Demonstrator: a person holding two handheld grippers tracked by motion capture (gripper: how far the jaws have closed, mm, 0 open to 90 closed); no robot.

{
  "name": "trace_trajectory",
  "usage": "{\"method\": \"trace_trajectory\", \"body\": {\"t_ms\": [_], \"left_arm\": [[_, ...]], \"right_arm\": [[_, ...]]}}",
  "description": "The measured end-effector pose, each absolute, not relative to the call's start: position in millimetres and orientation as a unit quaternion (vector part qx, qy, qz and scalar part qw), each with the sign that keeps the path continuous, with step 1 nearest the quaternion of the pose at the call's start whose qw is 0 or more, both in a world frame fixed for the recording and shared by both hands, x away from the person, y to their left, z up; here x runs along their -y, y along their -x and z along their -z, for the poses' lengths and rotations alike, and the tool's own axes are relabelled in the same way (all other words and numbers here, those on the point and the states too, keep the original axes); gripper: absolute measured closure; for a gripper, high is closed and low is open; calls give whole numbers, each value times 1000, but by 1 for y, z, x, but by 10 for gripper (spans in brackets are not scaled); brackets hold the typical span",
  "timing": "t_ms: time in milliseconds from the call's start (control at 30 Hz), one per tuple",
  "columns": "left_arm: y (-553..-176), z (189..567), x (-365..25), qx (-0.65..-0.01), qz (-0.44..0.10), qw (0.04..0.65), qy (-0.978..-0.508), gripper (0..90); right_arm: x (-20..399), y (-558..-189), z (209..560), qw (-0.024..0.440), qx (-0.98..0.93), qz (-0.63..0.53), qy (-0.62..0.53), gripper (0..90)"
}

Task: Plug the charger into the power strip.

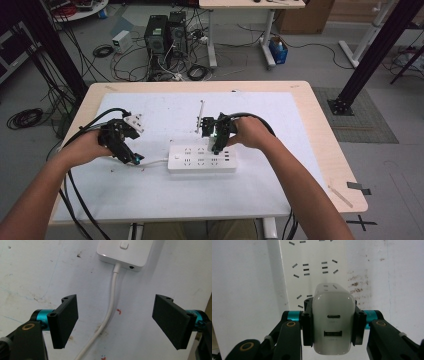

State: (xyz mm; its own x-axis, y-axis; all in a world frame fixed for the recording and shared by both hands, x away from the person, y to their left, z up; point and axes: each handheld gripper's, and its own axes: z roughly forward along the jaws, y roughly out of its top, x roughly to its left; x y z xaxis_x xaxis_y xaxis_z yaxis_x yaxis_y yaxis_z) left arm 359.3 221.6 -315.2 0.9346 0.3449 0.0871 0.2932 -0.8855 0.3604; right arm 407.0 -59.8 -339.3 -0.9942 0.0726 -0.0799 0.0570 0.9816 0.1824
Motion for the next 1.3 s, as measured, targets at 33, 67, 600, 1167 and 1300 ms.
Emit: {"method": "trace_trajectory", "body": {"t_ms": [33, 67, 600, 1167, 1300], "left_arm": [[-359, 316, -222, -165, -73, 174, -968, 210], [-360, 317, -222, -166, -73, 174, -968, 210], [-362, 318, -226, -165, -76, 178, -967, 210], [-365, 323, -229, -173, -69, 179, -966, 210], [-365, 324, -227, -172, -71, 184, -965, 210]], "right_arm": [[58, -408, 341, 43, -995, -86, -31, 623], [56, -409, 343, 41, -995, -82, -27, 623], [43, -413, 362, 36, -999, -35, 0, 626], [39, -424, 365, 9, -999, -29, -8, 630], [37, -420, 367, 20, -1000, -21, -8, 630]]}}
